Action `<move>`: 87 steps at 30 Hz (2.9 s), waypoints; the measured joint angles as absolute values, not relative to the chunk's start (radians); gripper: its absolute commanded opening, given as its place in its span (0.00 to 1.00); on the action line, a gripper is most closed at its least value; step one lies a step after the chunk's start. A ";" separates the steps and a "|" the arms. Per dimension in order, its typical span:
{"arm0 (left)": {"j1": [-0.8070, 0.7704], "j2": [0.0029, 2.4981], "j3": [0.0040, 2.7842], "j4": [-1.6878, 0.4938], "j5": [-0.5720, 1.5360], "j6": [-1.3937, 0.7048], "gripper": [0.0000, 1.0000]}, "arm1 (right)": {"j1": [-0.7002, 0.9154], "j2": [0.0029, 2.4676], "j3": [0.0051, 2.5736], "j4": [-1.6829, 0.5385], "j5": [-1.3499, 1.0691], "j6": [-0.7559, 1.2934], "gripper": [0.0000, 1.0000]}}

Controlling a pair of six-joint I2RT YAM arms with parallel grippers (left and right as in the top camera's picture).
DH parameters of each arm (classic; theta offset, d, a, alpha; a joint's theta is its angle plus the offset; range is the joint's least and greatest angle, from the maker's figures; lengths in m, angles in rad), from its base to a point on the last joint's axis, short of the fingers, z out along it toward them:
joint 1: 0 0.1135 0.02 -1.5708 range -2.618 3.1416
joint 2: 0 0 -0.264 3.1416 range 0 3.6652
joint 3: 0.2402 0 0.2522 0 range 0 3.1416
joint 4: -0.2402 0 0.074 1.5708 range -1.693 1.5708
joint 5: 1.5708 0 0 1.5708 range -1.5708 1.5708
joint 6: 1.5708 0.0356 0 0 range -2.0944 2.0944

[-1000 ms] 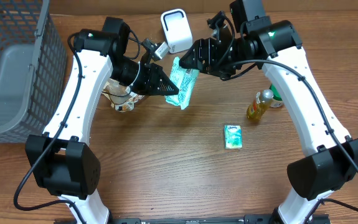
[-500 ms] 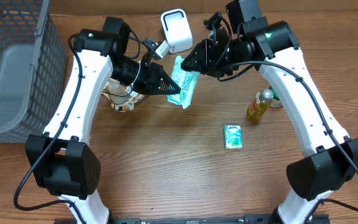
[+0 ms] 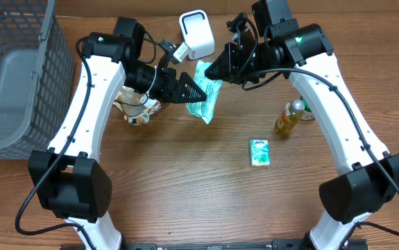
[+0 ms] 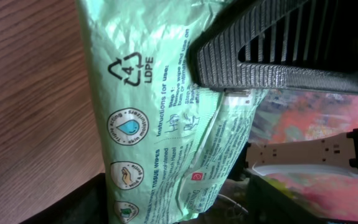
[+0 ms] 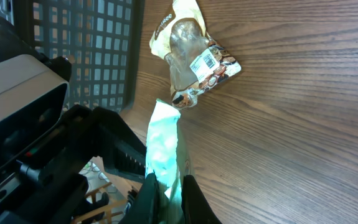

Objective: Scan the item barcode

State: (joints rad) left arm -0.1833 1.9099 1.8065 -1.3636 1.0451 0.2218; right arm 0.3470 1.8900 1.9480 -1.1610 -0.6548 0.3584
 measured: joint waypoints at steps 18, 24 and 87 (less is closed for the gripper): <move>-0.138 1.910 1.806 -1.377 1.335 0.461 0.68 | 0.224 1.890 1.948 -1.138 -1.063 0.234 0.04; -0.138 1.910 1.806 -1.382 1.444 0.492 0.56 | 0.229 1.890 1.948 -1.134 -1.124 0.213 0.04; -0.197 1.910 1.805 -1.386 0.857 0.341 0.04 | 0.146 1.890 1.942 -1.103 -0.521 0.198 1.00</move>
